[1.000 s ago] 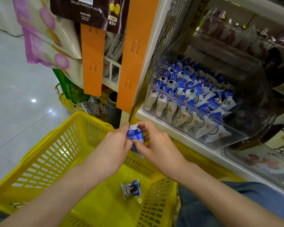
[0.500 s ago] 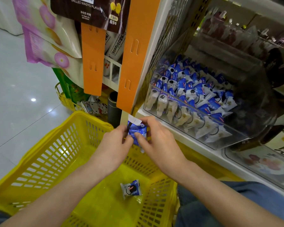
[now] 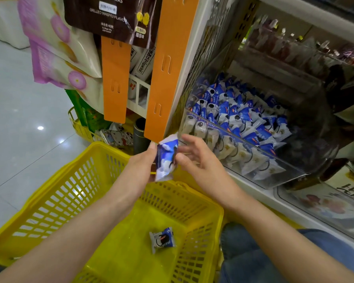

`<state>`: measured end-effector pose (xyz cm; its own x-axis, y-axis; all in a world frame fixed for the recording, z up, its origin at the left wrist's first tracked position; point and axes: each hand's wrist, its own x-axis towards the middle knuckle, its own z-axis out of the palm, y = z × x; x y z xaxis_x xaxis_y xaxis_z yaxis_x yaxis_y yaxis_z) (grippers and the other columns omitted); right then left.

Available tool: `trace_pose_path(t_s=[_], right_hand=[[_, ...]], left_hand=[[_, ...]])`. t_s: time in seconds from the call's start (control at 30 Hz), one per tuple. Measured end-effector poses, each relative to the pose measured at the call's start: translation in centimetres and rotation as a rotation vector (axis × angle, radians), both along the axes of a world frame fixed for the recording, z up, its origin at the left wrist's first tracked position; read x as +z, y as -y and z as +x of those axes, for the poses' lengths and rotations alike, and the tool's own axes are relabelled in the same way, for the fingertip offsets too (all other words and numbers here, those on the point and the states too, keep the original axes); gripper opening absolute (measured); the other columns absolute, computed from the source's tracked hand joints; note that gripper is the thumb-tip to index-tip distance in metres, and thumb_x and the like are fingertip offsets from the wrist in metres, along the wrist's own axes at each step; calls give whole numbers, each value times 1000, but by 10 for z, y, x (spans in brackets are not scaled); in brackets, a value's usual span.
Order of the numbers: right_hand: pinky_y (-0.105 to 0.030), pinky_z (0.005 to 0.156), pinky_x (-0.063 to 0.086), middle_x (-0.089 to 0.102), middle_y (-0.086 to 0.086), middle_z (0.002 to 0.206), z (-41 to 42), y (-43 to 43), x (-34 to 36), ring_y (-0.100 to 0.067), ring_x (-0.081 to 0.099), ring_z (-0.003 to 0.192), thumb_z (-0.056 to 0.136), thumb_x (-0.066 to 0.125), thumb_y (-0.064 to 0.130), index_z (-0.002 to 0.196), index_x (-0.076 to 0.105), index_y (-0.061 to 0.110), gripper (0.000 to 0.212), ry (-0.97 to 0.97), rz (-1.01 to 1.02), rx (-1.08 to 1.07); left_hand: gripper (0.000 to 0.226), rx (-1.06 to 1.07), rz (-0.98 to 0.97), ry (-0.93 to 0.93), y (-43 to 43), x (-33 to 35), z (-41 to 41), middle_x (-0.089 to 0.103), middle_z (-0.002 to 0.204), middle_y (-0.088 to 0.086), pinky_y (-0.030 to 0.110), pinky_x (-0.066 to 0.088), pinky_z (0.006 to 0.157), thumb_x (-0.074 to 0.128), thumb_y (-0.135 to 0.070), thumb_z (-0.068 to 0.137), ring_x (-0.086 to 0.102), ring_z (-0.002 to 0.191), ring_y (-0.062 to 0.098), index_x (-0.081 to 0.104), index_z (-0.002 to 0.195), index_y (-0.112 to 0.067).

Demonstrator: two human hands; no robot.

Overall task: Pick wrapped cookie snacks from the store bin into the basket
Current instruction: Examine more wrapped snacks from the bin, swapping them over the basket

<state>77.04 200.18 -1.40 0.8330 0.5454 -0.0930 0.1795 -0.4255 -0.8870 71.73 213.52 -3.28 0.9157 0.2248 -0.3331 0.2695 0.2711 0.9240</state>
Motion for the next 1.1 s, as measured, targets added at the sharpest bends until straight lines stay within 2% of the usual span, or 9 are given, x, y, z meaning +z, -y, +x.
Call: trace_pose_path(t_s=[0.1, 0.2, 0.27, 0.33, 0.43, 0.6, 0.77, 0.97, 1.1], right_hand=[[-13, 74, 49, 59, -3, 116, -2, -3, -1, -7, 58, 96, 91, 54, 15, 123, 46, 13, 33, -142, 68, -17], [-14, 61, 50, 65, -5, 99, 1, 0, 7, -3, 61, 77, 90, 56, 13, 99, 59, 16, 10, -199, 139, -83], [-14, 60, 50, 66, -3, 92, 2, 4, 9, 0, 61, 69, 89, 58, 16, 97, 62, 13, 10, -257, 158, -93], [-13, 61, 49, 67, -6, 91, 3, 6, 11, -3, 61, 70, 86, 61, 16, 98, 63, 10, 14, -254, 164, -110], [-22, 70, 49, 68, 2, 87, 1, 9, 13, -9, 60, 75, 81, 68, 17, 88, 61, 20, 10, -11, 148, -164], [-17, 66, 50, 66, 17, 84, -7, 21, 24, -1, 60, 71, 71, 64, 46, 86, 56, 35, 20, 337, 136, -185], [-15, 75, 50, 66, 16, 95, 3, 35, 41, 0, 63, 90, 80, 52, 44, 106, 45, 37, 28, 406, 148, -217], [-1, 74, 41, 62, 7, 103, 78, 83, 66, 10, 57, 90, 92, 54, 16, 113, 57, 17, 21, 574, -281, -420], [-25, 95, 41, 58, -11, 125, 119, 103, 61, -21, 54, 114, 92, 55, 12, 127, 51, 5, 37, 272, -686, -456]], left_hand=[[46, -40, -279, -29, 5, 14, 3, 71, 96, 11, 32, 51, 84, 27, -46, 95, 68, 85, 19, 63, 88, -17], [52, -143, -197, -16, 9, 18, 7, 72, 99, 12, 28, 52, 79, 29, -43, 96, 67, 98, 20, 56, 121, -7], [38, -211, -43, 19, 8, 13, 5, 66, 117, 9, 33, 44, 93, 51, -37, 90, 56, 118, 24, 57, 122, -17], [27, -265, 51, 73, 7, 8, -1, 69, 110, -6, 28, 47, 88, 61, -31, 86, 61, 108, 11, 59, 113, -30], [22, -212, 99, 153, 4, 9, -4, 72, 98, -9, 16, 51, 65, 60, -18, 88, 65, 87, 2, 63, 107, -28], [27, -240, 79, 282, 11, 19, 2, 69, 110, -9, 19, 50, 88, 57, -18, 89, 62, 103, 4, 61, 115, -21], [35, -220, 1, 332, 20, 28, 13, 66, 114, -6, 28, 55, 80, 50, -20, 92, 63, 101, 8, 49, 127, -25], [31, -195, -85, 331, 29, 29, 28, 66, 111, -1, 21, 56, 67, 49, -16, 94, 65, 87, 4, 50, 124, -21], [24, -204, -109, 308, 35, 23, 35, 67, 106, -6, 21, 55, 66, 50, -19, 93, 65, 89, 6, 53, 115, -27]])
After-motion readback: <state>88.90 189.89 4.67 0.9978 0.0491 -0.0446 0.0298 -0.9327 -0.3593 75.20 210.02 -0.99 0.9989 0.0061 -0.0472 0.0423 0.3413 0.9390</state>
